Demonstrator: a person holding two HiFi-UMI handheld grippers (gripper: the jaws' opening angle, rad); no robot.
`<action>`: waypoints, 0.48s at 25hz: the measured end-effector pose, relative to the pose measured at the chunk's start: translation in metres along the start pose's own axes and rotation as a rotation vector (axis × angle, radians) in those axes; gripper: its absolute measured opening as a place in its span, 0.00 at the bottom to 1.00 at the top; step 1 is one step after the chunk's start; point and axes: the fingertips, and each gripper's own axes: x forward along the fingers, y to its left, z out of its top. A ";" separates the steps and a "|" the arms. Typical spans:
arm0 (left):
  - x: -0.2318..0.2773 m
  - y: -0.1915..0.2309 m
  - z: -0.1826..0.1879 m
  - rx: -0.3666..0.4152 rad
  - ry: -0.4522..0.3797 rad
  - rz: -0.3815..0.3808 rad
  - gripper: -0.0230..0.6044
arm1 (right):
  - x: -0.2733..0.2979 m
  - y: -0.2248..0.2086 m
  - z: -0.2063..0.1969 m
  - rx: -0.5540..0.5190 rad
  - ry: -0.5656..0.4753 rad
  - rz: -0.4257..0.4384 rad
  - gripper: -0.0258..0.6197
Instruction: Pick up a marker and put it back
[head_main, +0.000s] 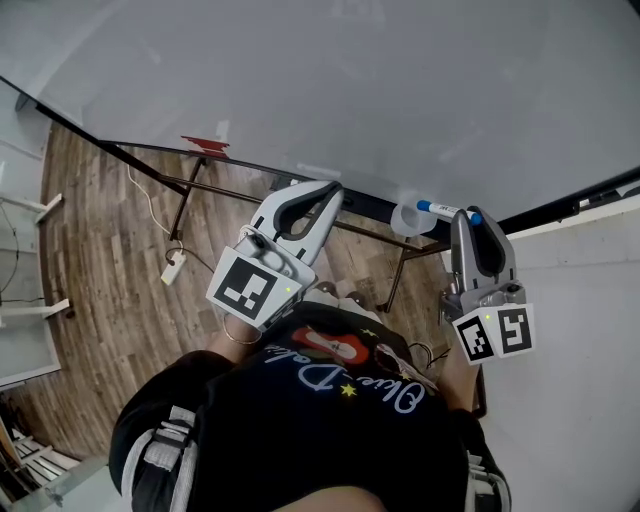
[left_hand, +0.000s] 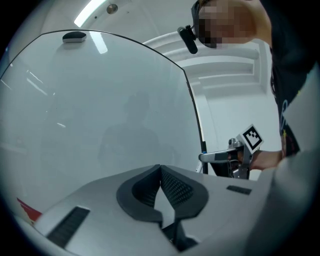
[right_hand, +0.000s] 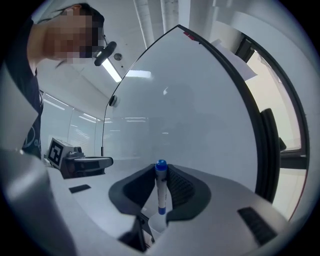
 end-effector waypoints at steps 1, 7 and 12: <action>-0.001 0.001 0.000 -0.001 0.000 0.003 0.04 | 0.003 0.000 -0.003 -0.007 0.011 0.001 0.15; -0.004 0.005 0.000 -0.006 0.001 0.014 0.04 | 0.017 0.001 -0.027 -0.056 0.098 -0.005 0.15; -0.003 0.005 -0.001 -0.004 0.005 0.011 0.04 | 0.022 -0.001 -0.047 -0.069 0.148 -0.006 0.15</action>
